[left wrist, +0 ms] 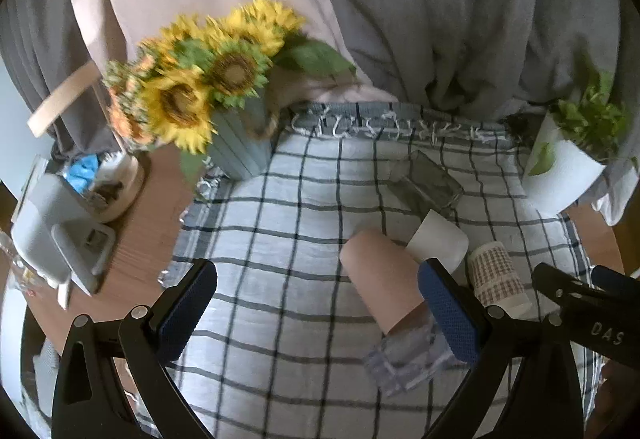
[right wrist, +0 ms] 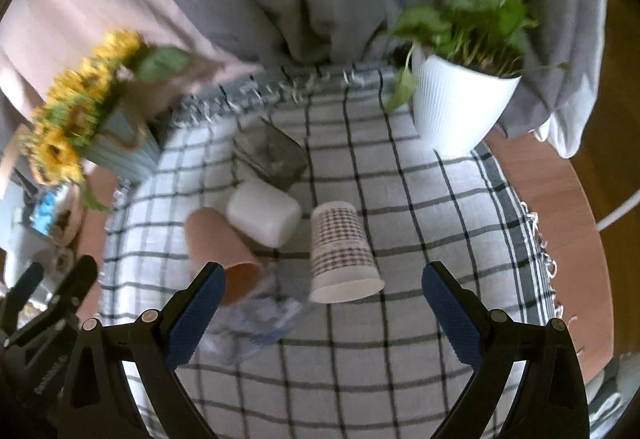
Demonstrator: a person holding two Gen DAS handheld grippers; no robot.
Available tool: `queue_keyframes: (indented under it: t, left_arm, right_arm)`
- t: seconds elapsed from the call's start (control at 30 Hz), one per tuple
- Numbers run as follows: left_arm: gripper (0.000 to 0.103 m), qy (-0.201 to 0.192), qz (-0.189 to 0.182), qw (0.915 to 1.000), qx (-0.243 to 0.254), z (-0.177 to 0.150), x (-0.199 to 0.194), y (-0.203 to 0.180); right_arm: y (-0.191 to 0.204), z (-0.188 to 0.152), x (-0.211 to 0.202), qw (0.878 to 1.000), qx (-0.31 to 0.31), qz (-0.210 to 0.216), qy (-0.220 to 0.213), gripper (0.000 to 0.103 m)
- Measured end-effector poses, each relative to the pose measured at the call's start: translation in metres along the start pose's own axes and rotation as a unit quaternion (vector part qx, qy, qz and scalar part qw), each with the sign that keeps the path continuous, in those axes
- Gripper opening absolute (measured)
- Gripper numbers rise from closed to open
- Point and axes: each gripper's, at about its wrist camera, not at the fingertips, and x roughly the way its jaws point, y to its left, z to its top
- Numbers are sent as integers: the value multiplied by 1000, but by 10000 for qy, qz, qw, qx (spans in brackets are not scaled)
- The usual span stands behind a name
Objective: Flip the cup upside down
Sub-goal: 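Move the right gripper to the houndstooth paper cup and close on it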
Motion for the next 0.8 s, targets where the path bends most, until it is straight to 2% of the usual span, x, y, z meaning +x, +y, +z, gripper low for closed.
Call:
queue_keyframes:
  t: [0.23, 0.43, 0.67, 0.77, 0.8]
  left_arm:
    - [103, 358, 88, 9993, -46, 2, 38, -24]
    - [103, 581, 188, 9981, -53, 4, 61, -34]
    - [103, 754, 339, 9966, -78, 3, 75, -36]
    - [103, 813, 369, 9960, -61, 2, 78, -36]
    - [103, 828, 358, 9959, -61, 1, 79, -36]
  right_arm:
    - [-16, 19, 64, 9971, -116, 29, 747, 98]
    - [-25, 30, 106, 9939, -115, 33, 1097, 97]
    - [-27, 30, 145, 9879, -54, 147, 1545, 86]
    - [-28, 28, 152, 9866, -43, 166, 1623, 76]
    - [-28, 27, 154, 9862, -37, 181, 1648, 69]
